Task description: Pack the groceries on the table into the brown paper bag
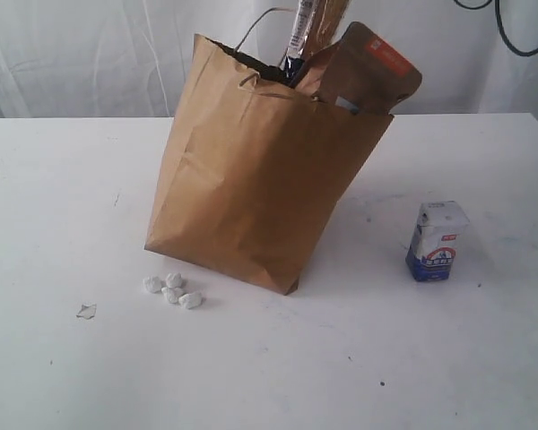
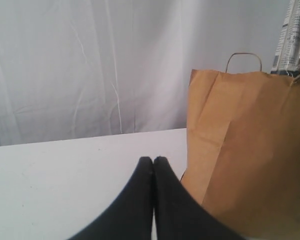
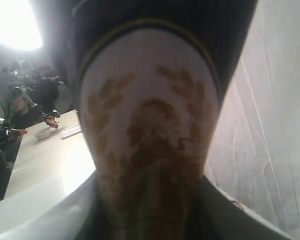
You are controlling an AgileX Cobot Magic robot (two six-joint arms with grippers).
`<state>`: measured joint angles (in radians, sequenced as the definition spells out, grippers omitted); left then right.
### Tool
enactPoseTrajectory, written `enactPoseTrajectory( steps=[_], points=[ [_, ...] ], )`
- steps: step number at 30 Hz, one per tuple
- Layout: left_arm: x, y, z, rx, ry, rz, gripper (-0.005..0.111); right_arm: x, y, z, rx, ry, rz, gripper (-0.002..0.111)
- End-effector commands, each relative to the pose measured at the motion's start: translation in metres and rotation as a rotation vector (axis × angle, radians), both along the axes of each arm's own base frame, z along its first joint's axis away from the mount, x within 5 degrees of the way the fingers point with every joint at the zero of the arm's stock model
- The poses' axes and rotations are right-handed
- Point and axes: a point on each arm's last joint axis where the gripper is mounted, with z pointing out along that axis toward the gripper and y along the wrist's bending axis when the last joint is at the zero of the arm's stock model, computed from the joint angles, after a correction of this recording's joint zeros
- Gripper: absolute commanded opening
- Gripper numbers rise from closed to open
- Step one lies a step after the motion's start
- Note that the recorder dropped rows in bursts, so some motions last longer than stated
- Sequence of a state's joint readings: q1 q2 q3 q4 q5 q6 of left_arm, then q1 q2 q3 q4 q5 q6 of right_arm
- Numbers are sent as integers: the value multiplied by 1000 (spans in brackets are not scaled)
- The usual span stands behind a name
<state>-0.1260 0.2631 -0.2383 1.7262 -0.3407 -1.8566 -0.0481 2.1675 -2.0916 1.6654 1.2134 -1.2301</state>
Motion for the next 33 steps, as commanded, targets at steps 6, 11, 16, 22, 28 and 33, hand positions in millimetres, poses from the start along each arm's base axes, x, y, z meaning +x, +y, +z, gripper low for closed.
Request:
enactPoseTrajectory(
  steps=[6,11,16,22,28,33],
  points=[
    [-3,-10,-14,-5,51,-114,0,-13,0,30,138,104,36,0],
    [-1,-4,-14,-6,44,-51,0,-13,0,30,138,104,36,0],
    [-1,-4,-14,-3,43,-46,0,-14,4,29,117,122,41,0],
    [-1,-4,-14,-5,44,-49,0,-15,5,21,10,154,29,0],
    [-1,-5,-14,-5,44,-53,0,-16,5,23,11,150,29,0],
    [-1,-5,-14,-5,44,-53,0,-16,5,23,11,149,29,2]
  ],
)
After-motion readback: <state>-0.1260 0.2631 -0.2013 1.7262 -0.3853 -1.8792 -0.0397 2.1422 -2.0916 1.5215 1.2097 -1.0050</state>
